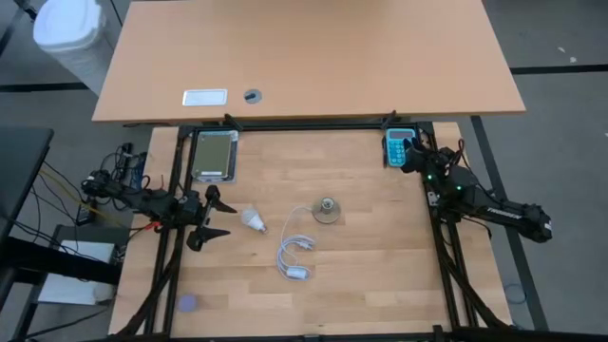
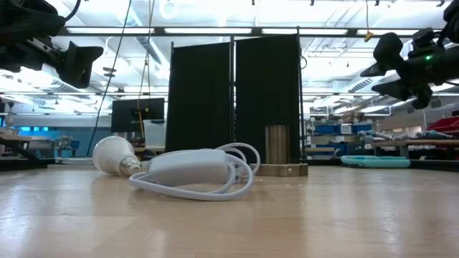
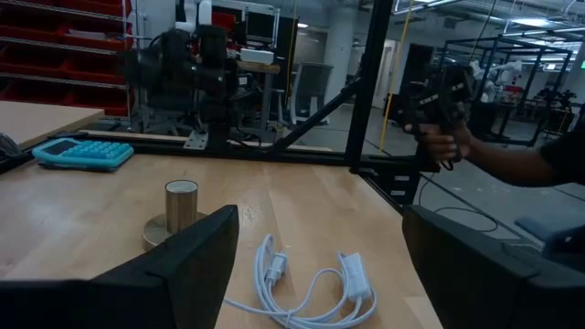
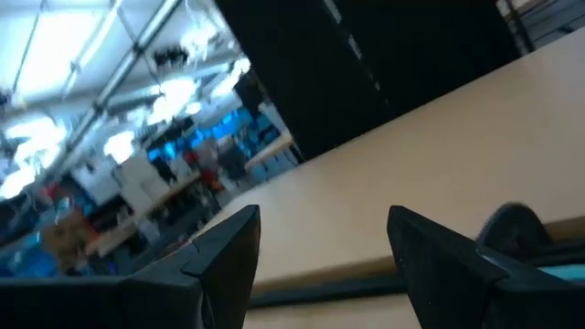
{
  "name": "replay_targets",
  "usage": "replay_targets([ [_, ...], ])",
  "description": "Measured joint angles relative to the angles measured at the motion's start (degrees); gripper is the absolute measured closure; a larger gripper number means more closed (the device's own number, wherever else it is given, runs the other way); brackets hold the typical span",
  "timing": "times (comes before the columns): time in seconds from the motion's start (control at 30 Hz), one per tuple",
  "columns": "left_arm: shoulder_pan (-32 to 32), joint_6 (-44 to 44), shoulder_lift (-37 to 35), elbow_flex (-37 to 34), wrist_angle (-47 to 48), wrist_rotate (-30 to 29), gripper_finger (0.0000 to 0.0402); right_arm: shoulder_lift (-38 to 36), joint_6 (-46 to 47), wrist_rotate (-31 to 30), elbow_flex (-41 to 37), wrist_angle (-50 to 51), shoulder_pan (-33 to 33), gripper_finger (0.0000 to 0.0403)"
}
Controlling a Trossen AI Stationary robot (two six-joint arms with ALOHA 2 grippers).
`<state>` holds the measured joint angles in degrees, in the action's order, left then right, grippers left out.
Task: Screw lightbulb
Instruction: Insert the white lightbulb into the silver lamp
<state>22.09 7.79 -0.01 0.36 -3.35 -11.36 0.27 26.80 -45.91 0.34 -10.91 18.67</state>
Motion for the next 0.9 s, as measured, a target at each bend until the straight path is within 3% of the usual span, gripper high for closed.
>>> replay_targets([
  [0.23,0.0,-0.02,0.0,0.02,0.02,0.01,0.0087,0.0,-3.83,1.76,0.0,-3.05,0.26,0.0161],
  [0.53,-0.02,-2.64,0.0,0.02,-0.05,-1.45,0.0087,0.35,-6.4,31.26,0.7,-3.0,0.18,0.0161],
  [0.77,0.0,-4.55,0.0,0.0,-0.09,-2.06,0.0087,2.88,-4.42,41.72,1.18,-3.78,-1.76,0.0161],
  [0.9,0.0,-4.04,0.0,0.02,-0.21,-2.27,0.0087,5.11,-2.58,42.97,1.18,-4.78,-5.31,0.0161],
])
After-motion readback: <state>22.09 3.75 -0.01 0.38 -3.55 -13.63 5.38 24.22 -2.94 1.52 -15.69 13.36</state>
